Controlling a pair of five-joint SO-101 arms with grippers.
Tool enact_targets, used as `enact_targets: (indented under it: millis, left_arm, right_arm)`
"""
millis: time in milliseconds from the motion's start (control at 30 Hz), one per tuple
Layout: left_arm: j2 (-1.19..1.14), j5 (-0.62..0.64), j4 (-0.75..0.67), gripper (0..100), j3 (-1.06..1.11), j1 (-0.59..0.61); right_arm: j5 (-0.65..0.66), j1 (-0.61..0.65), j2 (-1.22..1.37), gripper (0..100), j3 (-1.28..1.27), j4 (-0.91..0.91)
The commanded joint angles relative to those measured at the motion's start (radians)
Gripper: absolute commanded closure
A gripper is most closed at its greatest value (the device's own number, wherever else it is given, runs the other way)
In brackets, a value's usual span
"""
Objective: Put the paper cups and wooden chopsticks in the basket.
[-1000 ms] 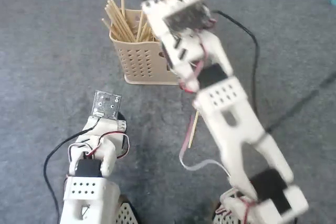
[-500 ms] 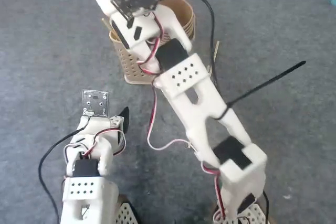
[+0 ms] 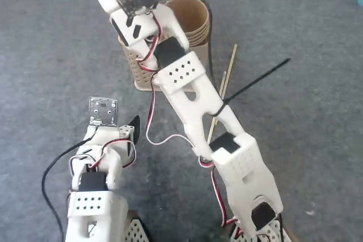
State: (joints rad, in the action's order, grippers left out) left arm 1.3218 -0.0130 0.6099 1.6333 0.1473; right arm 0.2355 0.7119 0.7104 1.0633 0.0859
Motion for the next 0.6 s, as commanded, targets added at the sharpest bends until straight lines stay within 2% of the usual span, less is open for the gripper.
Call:
enact_targets:
  millis: [0,100,233,333,433,567]
  left_arm:
    - [0.02,0.008,-0.043,78,-0.027,0.011]
    - [0.02,0.008,-0.049,78,-0.021,0.012]
    - [0.02,0.006,-0.049,78,-0.021,0.012]
    - [0.02,0.006,-0.051,78,-0.021,0.012]
    - [0.02,0.006,-0.051,78,-0.019,0.012]
    - [0.02,0.005,-0.051,78,-0.019,0.012]
  right_arm:
    - [-0.012,-0.03,0.012,92.4,0.06,0.008]
    - [-0.012,-0.047,0.028,90.0,0.061,-0.048]
    - [-0.012,-0.067,0.021,95.0,0.063,-0.099]
    - [-0.014,-0.073,-0.035,98.7,0.063,-0.208]
    - [-0.103,-0.085,-0.12,99.1,0.063,-0.418]
    - [-0.292,-0.101,-0.277,99.1,0.063,-0.828]
